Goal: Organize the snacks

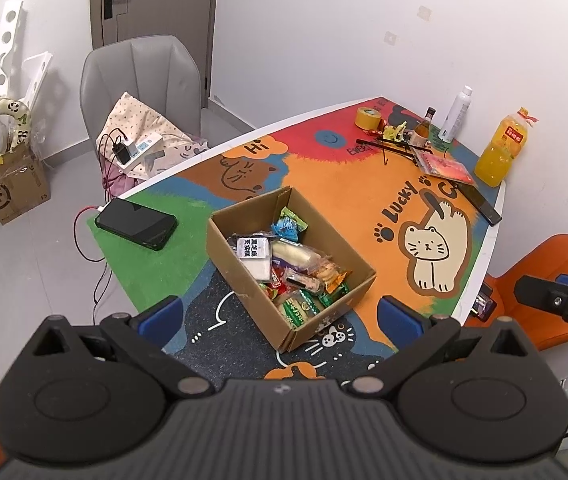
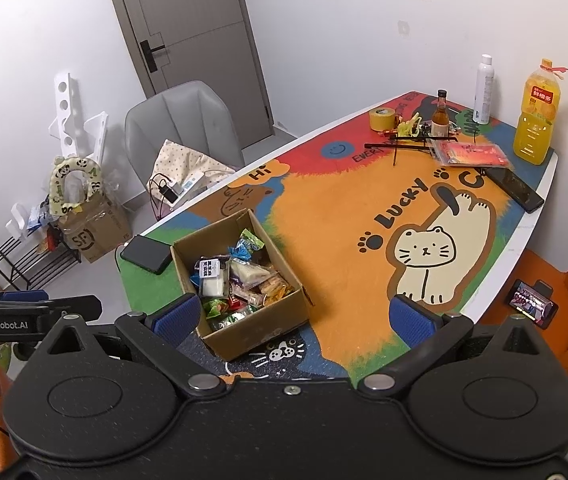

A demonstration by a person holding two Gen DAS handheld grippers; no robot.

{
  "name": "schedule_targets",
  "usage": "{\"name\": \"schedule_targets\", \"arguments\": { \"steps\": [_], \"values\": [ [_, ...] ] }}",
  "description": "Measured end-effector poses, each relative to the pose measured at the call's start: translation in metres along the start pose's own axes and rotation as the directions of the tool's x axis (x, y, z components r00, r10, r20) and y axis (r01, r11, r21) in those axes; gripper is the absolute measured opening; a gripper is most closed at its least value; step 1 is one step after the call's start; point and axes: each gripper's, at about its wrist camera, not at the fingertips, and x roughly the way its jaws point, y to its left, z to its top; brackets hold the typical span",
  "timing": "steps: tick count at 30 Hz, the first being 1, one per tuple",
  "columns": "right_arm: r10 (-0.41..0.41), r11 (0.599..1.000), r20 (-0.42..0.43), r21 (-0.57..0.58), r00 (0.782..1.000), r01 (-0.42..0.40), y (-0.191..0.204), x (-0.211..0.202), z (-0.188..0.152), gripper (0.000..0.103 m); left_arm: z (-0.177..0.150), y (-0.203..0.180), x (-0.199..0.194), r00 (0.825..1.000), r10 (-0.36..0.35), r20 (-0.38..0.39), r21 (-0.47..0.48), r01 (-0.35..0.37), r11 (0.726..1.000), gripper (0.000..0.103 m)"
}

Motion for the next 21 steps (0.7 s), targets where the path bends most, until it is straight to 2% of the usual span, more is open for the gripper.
{"name": "schedule_targets", "arguments": {
  "steps": [21],
  "values": [
    [0.032, 0.999, -0.017, 0.002, 0.999, -0.032, -0.0037, 0.0041, 0.0018, 0.103, -0.0029, -0.0062, -0.0009, 0.999, 0.031, -0.011, -0.007, -0.031, 0.999, 0.103]
  ]
}}
